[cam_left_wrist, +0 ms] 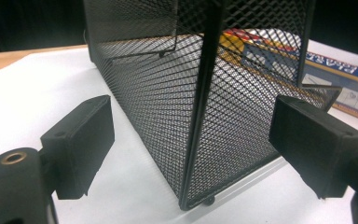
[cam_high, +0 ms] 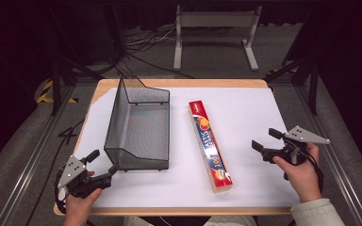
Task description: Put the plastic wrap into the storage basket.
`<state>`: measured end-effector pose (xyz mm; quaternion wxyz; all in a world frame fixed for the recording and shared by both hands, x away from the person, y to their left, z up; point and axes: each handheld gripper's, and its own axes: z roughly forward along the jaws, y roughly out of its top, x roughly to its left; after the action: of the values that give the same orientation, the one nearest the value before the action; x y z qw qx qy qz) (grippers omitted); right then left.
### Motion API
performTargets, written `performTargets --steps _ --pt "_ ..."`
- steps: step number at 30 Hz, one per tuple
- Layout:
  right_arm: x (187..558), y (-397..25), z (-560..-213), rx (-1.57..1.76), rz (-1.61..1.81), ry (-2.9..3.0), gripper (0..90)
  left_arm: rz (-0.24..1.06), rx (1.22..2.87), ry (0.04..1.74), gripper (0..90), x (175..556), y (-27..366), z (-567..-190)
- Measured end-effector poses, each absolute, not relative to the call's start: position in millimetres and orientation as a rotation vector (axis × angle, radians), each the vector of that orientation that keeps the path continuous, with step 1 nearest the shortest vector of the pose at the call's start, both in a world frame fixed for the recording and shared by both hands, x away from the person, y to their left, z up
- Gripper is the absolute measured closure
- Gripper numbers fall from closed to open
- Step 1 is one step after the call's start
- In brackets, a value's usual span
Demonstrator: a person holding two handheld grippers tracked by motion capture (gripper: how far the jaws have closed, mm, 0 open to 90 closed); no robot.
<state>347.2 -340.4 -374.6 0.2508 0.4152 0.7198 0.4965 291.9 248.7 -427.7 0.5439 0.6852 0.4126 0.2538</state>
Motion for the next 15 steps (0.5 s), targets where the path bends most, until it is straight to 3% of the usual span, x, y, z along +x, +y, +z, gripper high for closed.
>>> performTargets --steps 8,15 --pt "362 -310 -358 1.113 1.321 2.031 16.5 0.616 1.628 0.976 14.9 290 251 -428" --pt "374 -288 -346 1.055 1.298 2.054 12.7 0.615 1.637 0.956 14.9 291 249 -429"
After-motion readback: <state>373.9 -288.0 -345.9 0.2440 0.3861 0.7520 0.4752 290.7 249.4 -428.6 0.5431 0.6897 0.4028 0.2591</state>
